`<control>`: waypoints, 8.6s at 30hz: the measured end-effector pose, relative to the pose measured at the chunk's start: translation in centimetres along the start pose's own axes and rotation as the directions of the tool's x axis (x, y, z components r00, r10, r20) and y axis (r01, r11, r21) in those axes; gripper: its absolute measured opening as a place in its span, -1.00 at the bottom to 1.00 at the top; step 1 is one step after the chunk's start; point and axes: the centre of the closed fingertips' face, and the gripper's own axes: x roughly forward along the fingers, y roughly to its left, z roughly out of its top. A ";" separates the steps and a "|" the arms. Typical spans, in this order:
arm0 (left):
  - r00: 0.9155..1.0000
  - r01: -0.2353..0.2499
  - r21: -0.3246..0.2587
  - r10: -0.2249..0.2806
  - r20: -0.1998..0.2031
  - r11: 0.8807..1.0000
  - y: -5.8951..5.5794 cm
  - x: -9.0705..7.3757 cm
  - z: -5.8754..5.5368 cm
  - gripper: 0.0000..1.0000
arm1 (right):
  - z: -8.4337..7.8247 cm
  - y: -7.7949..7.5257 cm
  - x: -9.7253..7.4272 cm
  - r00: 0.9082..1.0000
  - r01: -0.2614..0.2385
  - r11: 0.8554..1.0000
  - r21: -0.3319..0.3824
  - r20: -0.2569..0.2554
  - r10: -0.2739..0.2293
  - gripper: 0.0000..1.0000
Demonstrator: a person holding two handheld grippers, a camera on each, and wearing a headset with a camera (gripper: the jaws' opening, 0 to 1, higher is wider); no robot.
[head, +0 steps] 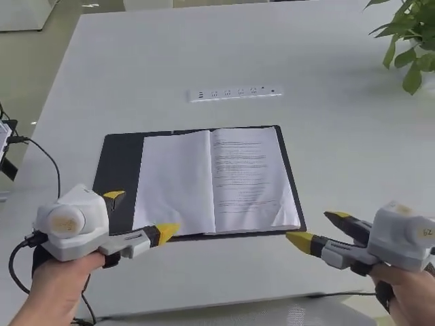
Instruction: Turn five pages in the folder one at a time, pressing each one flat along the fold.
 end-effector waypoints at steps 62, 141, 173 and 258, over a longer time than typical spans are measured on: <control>0.940 0.254 0.222 -0.186 -0.287 0.941 -16.0 23.2 -2.0 0.46 | -2.3 -2.3 -1.0 0.998 -0.021 0.991 0.131 -0.053 0.028 0.41; 0.939 0.270 0.154 -0.225 -0.259 0.950 -14.9 21.3 -1.4 0.37 | 1.9 -7.8 10.6 0.988 -0.137 0.821 0.554 0.136 0.073 -1.00; 0.987 0.100 0.063 -0.091 -0.132 0.993 -6.4 12.8 -0.3 0.42 | 5.7 -5.3 9.9 0.975 -0.173 0.802 0.572 0.215 0.057 -1.00; 0.980 -0.196 -0.131 0.192 -0.043 0.972 7.3 -4.1 -5.7 0.49 | 1.9 17.5 31.6 0.884 -0.314 0.837 0.449 -0.184 0.430 -1.00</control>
